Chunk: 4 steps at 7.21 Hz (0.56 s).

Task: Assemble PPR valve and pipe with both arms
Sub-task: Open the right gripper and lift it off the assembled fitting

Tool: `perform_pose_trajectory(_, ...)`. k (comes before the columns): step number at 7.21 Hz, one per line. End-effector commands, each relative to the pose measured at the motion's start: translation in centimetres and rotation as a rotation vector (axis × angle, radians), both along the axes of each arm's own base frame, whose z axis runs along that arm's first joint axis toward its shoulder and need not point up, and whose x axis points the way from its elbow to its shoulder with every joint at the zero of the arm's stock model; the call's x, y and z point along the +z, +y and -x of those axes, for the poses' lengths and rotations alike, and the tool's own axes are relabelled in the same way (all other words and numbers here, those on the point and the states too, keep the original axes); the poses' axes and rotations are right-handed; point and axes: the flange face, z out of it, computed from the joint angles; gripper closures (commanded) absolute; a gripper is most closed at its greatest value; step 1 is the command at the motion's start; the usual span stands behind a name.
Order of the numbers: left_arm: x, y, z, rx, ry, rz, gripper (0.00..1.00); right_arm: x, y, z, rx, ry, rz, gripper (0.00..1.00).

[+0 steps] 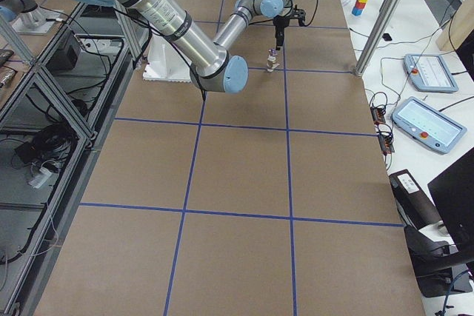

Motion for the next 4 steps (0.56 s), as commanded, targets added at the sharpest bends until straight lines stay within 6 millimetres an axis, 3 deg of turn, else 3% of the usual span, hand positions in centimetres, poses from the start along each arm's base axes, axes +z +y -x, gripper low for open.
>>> perform_pose_trajectory(1, -0.7, 0.4, 0.4, -0.011, 0.006, -0.015, 0.00, 2.9, 0.3, -11.2, 0.038, -0.005, 0.020, 0.01)
perform_pose_trajectory(2, -1.3, 0.6, 0.4, -0.011, 0.009, -0.029, 0.00, 8.9, 0.2, -18.1, 0.007, 0.016, -0.027, 0.01)
perform_pose_trajectory(3, -1.9, 0.9, 1.2, -0.020, 0.012, -0.047, 0.00, 15.4, -1.5, -25.1, -0.033, 0.070, -0.078, 0.01)
perform_pose_trajectory(4, -0.3, 1.5, 3.0, -0.032, 0.003, -0.037, 0.00, 22.6, -2.2, -30.8, -0.112, 0.122, -0.120, 0.01)
